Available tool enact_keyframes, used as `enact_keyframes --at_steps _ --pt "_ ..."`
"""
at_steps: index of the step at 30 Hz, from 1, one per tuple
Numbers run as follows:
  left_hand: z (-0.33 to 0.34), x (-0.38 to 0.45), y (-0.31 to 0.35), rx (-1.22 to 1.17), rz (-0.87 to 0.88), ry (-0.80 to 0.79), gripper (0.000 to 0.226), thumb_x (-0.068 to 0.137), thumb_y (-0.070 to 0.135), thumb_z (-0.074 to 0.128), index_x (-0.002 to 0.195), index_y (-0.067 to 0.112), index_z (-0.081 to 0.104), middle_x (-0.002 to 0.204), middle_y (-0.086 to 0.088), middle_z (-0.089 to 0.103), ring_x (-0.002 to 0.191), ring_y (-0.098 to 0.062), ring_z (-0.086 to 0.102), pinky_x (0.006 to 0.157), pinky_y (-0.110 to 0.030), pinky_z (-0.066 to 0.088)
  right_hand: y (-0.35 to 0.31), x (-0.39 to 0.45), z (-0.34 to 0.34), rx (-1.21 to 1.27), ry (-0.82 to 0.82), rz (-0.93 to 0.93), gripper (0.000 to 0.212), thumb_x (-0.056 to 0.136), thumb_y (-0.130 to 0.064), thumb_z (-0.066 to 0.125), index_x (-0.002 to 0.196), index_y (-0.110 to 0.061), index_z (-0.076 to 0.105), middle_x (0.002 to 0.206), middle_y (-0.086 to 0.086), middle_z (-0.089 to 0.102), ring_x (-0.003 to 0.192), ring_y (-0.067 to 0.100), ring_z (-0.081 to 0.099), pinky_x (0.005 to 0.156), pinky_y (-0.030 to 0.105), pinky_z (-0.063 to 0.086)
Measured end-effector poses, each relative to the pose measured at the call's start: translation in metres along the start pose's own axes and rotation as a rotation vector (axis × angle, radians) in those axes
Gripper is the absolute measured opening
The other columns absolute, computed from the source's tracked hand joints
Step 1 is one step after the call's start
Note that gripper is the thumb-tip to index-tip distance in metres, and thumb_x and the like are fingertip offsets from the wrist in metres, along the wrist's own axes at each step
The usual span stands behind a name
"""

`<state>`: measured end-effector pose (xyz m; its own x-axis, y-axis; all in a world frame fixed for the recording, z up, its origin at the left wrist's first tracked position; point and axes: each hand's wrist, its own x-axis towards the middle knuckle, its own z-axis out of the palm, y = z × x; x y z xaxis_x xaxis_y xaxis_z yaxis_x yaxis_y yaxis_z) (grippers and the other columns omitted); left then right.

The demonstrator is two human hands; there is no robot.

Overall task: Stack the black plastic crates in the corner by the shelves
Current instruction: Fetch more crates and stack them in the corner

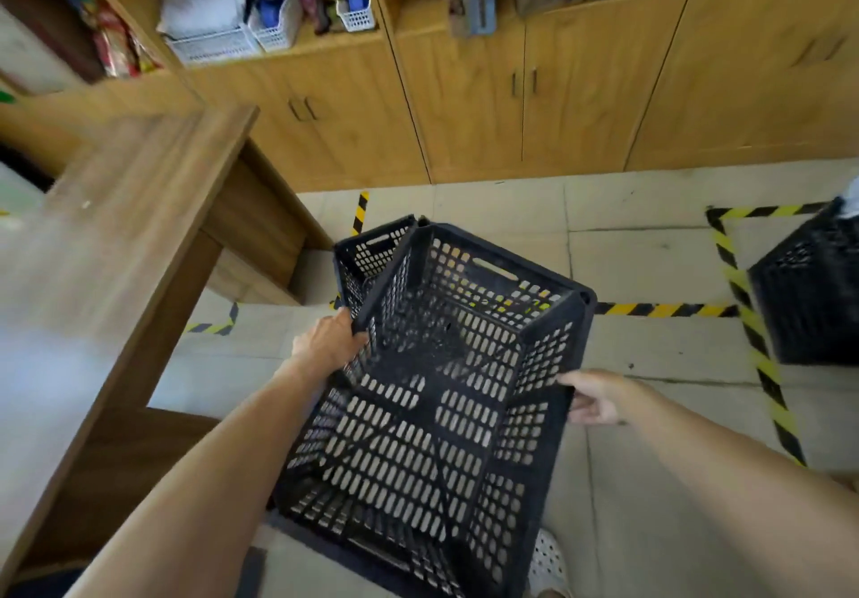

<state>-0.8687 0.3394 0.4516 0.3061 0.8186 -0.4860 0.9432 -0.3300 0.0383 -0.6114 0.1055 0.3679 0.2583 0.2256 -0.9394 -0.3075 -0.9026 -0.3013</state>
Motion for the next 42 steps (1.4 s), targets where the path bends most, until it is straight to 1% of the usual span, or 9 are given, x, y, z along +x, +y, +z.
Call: enact_keyframes --at_steps 2,5,7,14,20,28,33,36,42 --pt "-0.020 -0.005 0.016 0.011 0.022 0.028 0.029 0.096 0.040 0.051 0.107 0.013 0.045 0.105 -0.011 0.059 0.092 -0.028 0.058 0.077 -0.040 0.049 -0.018 -0.023 -0.015 0.031 0.018 -0.059 0.025 0.099 -0.028 0.051 0.114 -0.008 0.049 0.085 0.012 0.056 0.073 0.022 0.056 0.062 0.027 0.047" --pt "-0.042 -0.003 0.034 0.042 0.053 0.053 0.035 0.096 0.040 0.052 0.114 0.011 0.045 0.113 -0.014 0.060 0.101 -0.034 0.060 0.074 -0.039 0.045 -0.038 -0.043 -0.034 0.109 0.047 -0.124 0.040 0.101 -0.022 0.047 0.137 -0.006 0.041 0.134 0.012 0.052 0.120 0.029 0.055 0.092 0.033 0.046" --pt "-0.055 0.006 0.045 0.043 0.091 0.053 0.035 0.096 0.040 0.051 0.116 0.011 0.044 0.117 -0.014 0.061 0.105 -0.034 0.061 0.078 -0.041 0.048 -0.048 -0.053 -0.043 0.159 0.081 -0.160 0.040 0.102 -0.019 0.045 0.139 -0.005 0.039 0.143 0.007 0.045 0.129 0.029 0.049 0.094 0.034 0.045" --pt "-0.115 0.071 0.086 0.096 0.259 0.049 0.036 0.095 0.043 0.050 0.112 0.012 0.044 0.116 -0.013 0.061 0.106 -0.035 0.060 0.090 -0.048 0.050 -0.094 -0.057 -0.083 0.195 0.196 -0.166 0.038 0.102 -0.017 0.042 0.135 0.000 0.041 0.130 0.020 0.054 0.122 0.036 0.056 0.058 0.030 0.053" --pt "-0.189 0.134 0.133 0.167 0.406 0.231 0.040 0.097 0.046 0.045 0.115 0.011 0.049 0.109 -0.013 0.063 0.102 -0.034 0.062 0.088 -0.043 0.048 -0.155 -0.084 -0.121 0.215 0.287 -0.224 0.039 0.103 -0.020 0.040 0.136 0.000 0.038 0.107 0.017 0.051 0.078 0.029 0.063 0.041 0.022 0.042" --pt "-0.242 0.175 0.205 0.314 0.547 0.293 0.042 0.097 0.048 0.044 0.116 0.011 0.052 0.110 -0.011 0.064 0.103 -0.030 0.062 0.093 -0.043 0.046 -0.173 -0.085 -0.154 0.312 0.301 -0.184 0.041 0.101 -0.030 0.043 0.129 -0.001 0.050 0.112 0.018 0.063 0.082 0.026 0.068 0.032 0.020 0.035" --pt "-0.251 0.184 0.257 0.345 0.598 0.256 0.043 0.097 0.048 0.044 0.113 0.010 0.054 0.107 -0.009 0.063 0.100 -0.028 0.062 0.088 -0.041 0.052 -0.167 -0.082 -0.182 0.345 0.294 -0.166 0.042 0.102 -0.032 0.042 0.127 0.001 0.051 0.101 0.016 0.063 0.076 0.021 0.066 0.042 0.020 0.036" --pt "-0.252 0.186 0.302 0.361 0.633 0.241 0.039 0.098 0.046 0.043 0.107 0.010 0.055 0.102 -0.007 0.060 0.099 -0.027 0.061 0.087 -0.040 0.051 -0.160 -0.075 -0.210 0.397 0.306 -0.168 0.035 0.102 -0.028 0.042 0.123 -0.001 0.048 0.101 0.016 0.062 0.098 0.026 0.066 0.045 0.022 0.037" --pt "-0.246 0.191 0.437 0.267 0.712 0.288 0.047 0.096 0.053 0.038 0.091 0.013 0.061 0.090 -0.009 0.065 0.085 -0.027 0.063 0.084 -0.044 0.054 -0.129 -0.053 -0.308 0.466 0.348 -0.160 0.042 0.102 -0.021 0.043 0.138 -0.001 0.042 0.123 0.022 0.062 0.075 0.023 0.067 0.044 0.023 0.040"
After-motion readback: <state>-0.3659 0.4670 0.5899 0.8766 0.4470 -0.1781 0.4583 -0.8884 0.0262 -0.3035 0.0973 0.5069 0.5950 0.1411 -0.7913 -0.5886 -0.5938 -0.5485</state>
